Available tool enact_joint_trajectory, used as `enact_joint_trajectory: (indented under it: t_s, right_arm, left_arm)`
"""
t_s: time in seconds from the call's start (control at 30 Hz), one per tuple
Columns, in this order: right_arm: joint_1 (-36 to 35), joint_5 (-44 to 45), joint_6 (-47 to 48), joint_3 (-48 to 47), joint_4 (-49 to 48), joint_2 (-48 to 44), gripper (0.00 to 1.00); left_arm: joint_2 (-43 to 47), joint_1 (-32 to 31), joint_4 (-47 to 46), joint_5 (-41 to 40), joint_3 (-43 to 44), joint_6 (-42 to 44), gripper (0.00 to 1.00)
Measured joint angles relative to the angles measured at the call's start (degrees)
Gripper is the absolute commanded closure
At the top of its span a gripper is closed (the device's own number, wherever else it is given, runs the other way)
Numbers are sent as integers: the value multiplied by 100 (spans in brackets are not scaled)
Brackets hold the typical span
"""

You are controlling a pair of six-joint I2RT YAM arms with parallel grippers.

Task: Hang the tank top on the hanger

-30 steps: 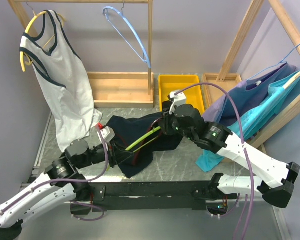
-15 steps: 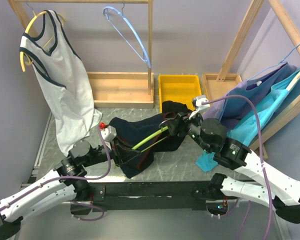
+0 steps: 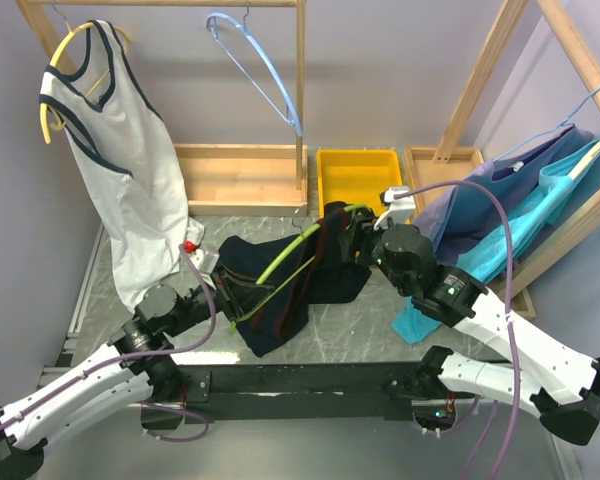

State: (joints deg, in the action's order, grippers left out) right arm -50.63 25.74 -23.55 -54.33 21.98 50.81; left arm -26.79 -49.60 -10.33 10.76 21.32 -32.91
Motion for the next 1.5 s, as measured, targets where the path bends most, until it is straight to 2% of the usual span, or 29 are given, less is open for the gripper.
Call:
enact_joint_trajectory:
  t_s: [0.23,0.4,0.53,0.73,0.97,1.07,1.1,1.17,1.2,1.23,1.27,1.3,1.33,1.37,1.5]
  right_arm:
    - [258,-743,184,39,-101,-249,32]
    - [-256,-1174,612,39,-570,-468,32]
    - [-778,-999,944,-122,-763,-98,32]
    - [-828,-476,1263,-343,-977,994,32]
    - [-833,-59,1438,-387,-1281,1381,40]
    - [-837,92,1467,-376,-1504,1405,52]
    - [-837,127,1471,-374,-1563,1410,63]
    - [-837,195,1478,-356,-1663,1421,80]
    - [-837,221,1473,-328,-1725,1423,100]
    - [-837,289,1519,-282,-1773,1425,100]
    - [-837,358,1663,-229,-1768,1425,100]
    - [-837,409,1810,-157,-1746,1434,100]
    - [-837,474,1875,-90,-1740,1445,100]
    - [-848,540,1893,-28,-1727,1460,100]
    - [-868,820,1805,229,-1871,1491,100]
  left_arm:
    - [-42,13,-240,-269,-42,-168,99]
    - [-520,13,-354,-319,-28,-229,99]
    - [-911,13,-356,-291,59,-229,99]
    - [-1143,13,-361,-175,273,-229,99]
    - [-1147,28,-240,-35,330,-225,99]
    - [-1189,28,-258,83,387,-225,99]
    - [-1211,28,-273,107,407,-225,99]
    - [-1239,28,-299,144,411,-225,99]
    - [-1248,28,-308,155,411,-225,99]
    - [-1250,28,-313,157,411,-227,98]
    - [-1257,31,-315,162,413,-251,94]
    - [-1274,31,-284,166,426,-291,65]
    - [-1314,28,-205,168,431,-310,53]
    - [-1373,28,-197,184,431,-321,50]
    - [-1333,28,-205,-26,503,-326,19]
